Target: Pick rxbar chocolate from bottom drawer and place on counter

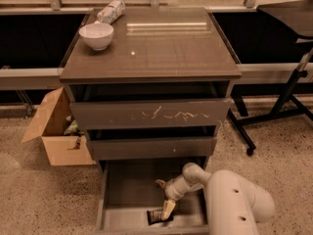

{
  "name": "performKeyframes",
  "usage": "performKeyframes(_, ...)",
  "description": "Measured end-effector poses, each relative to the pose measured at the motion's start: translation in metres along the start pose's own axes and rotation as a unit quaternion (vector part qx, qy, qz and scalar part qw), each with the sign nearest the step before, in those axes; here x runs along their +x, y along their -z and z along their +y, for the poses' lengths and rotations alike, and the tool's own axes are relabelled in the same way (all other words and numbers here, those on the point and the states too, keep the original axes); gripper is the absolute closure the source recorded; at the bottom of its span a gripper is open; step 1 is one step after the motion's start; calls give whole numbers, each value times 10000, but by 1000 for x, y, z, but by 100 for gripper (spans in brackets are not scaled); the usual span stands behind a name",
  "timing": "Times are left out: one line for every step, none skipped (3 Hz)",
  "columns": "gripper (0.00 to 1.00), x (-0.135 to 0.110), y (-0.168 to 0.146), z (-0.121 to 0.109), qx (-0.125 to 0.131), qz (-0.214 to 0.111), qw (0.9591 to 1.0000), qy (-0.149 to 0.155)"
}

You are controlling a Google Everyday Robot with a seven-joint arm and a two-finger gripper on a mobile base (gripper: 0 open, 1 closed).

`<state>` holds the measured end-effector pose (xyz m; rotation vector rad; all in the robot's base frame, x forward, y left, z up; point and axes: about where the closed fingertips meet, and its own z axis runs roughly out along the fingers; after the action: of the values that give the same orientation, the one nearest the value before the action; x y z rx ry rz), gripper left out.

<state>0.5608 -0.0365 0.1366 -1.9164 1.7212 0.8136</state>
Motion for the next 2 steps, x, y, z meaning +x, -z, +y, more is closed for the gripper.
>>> performKeyframes(0, 5, -27, -1, -95, 75, 9999, -42)
performKeyframes(0, 12, -48, 3, -212, 210, 9995, -116)
